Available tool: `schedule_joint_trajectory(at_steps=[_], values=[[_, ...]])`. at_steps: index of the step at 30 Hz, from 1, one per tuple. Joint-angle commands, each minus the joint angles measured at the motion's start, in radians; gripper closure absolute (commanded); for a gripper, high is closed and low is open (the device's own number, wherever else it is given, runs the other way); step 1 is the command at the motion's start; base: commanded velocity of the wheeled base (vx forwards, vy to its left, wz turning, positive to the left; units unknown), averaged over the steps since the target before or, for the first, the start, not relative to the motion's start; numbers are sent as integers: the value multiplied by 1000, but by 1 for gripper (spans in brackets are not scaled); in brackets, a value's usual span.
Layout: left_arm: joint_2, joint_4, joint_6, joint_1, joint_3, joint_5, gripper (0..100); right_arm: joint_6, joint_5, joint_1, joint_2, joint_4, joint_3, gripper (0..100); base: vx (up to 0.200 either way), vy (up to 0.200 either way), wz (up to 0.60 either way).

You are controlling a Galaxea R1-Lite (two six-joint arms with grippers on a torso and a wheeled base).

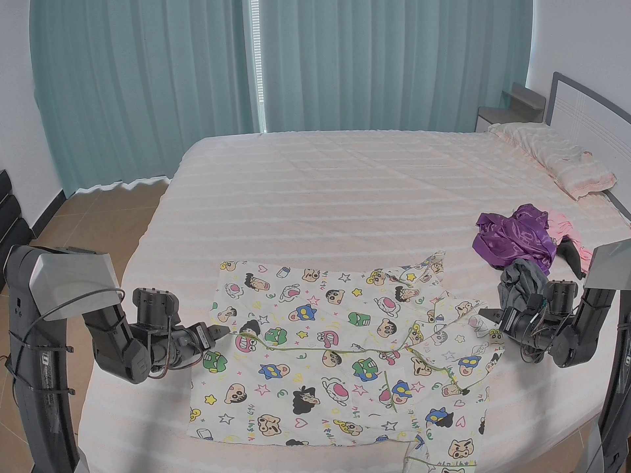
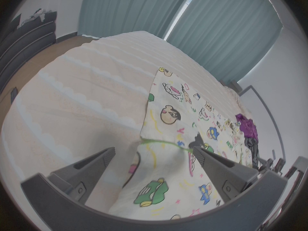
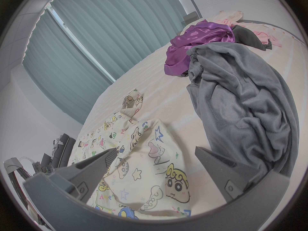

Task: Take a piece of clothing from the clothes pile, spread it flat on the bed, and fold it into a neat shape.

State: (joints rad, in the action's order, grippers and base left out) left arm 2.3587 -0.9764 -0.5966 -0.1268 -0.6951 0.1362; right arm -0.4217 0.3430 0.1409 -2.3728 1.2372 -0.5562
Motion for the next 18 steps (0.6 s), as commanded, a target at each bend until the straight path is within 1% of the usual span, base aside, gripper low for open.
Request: schedule_joint_trajectory(at_steps=[1,4,6,8,9,10,11,12,13,15,17,18], values=[[-4,38,-170,19,-138,8,0,0,1,-6,-2,2,4,0,0,0,0],[-10,81,-190,39,-170,11,0,0,1,-7,-2,2,9,0,0,0,0],[-13,146,-226,62,-241,10,0,0,1,-7,0,5,13,0,0,0,0],[-12,159,-230,67,-262,10,0,-2,1,-7,0,7,15,0,0,0,0],[-1,200,-232,82,-336,10,0,-2,1,-7,0,8,21,0,0,0,0],[1,209,-232,84,-348,10,0,-2,1,-7,0,8,22,0,0,0,0],[33,251,-224,88,-429,10,0,-2,1,-7,0,8,27,0,0,0,0],[48,266,-219,90,-460,11,0,-2,1,-6,0,10,28,0,0,0,0],[83,309,-207,95,-538,11,0,-2,1,-7,0,8,33,0,0,0,0],[113,363,-195,95,-615,11,0,0,1,-7,1,10,36,0,0,0,0],[143,439,-173,88,-702,33,0,0,1,-7,4,13,41,0,0,0,0],[149,447,-164,87,-712,37,0,0,1,-7,4,14,42,0,0,0,0]])
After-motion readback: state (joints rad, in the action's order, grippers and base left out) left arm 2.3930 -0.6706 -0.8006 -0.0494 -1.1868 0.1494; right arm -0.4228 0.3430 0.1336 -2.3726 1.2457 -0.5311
